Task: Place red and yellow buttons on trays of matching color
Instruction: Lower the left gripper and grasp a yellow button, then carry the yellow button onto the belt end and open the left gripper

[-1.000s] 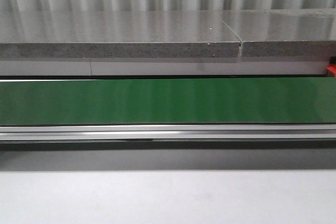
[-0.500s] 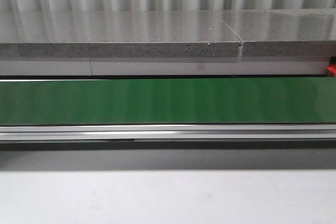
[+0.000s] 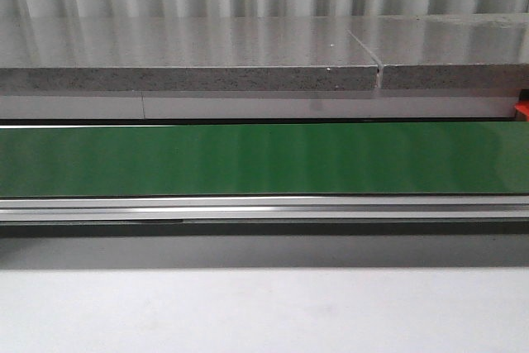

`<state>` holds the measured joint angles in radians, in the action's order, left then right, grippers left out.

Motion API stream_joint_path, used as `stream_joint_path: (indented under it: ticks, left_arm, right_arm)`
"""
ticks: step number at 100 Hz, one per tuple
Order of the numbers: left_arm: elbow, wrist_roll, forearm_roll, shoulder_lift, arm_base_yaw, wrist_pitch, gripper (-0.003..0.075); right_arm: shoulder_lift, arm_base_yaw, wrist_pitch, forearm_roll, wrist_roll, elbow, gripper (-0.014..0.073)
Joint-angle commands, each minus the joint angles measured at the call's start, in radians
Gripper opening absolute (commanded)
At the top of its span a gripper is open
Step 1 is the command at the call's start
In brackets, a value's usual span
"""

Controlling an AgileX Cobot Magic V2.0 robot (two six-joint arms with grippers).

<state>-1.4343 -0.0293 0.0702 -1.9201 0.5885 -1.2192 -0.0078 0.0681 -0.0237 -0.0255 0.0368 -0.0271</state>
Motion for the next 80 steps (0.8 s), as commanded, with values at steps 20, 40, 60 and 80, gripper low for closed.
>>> stream_joint_path:
  ticks: [20, 40, 60, 80]
  left_arm:
    - [-0.027, -0.007, 0.001, 0.034, -0.005, 0.029, 0.0237]
    - [-0.027, -0.02, 0.003, 0.069, -0.005, 0.025, 0.0186]
    - [-0.027, -0.02, 0.0, 0.188, -0.005, -0.006, 0.0186]
    - [-0.027, -0.037, 0.0, 0.318, -0.029, -0.048, 0.0185]
  right_arm:
    - [-0.014, 0.005, 0.076, 0.007, 0.0, 0.015, -0.0039]
    - [-0.014, 0.005, 0.076, 0.007, 0.0, 0.015, -0.0039]
    - [-0.014, 0.005, 0.076, 0.007, 0.0, 0.015, -0.0039]
    - [-0.014, 0.005, 0.076, 0.007, 0.0, 0.015, -0.0039]
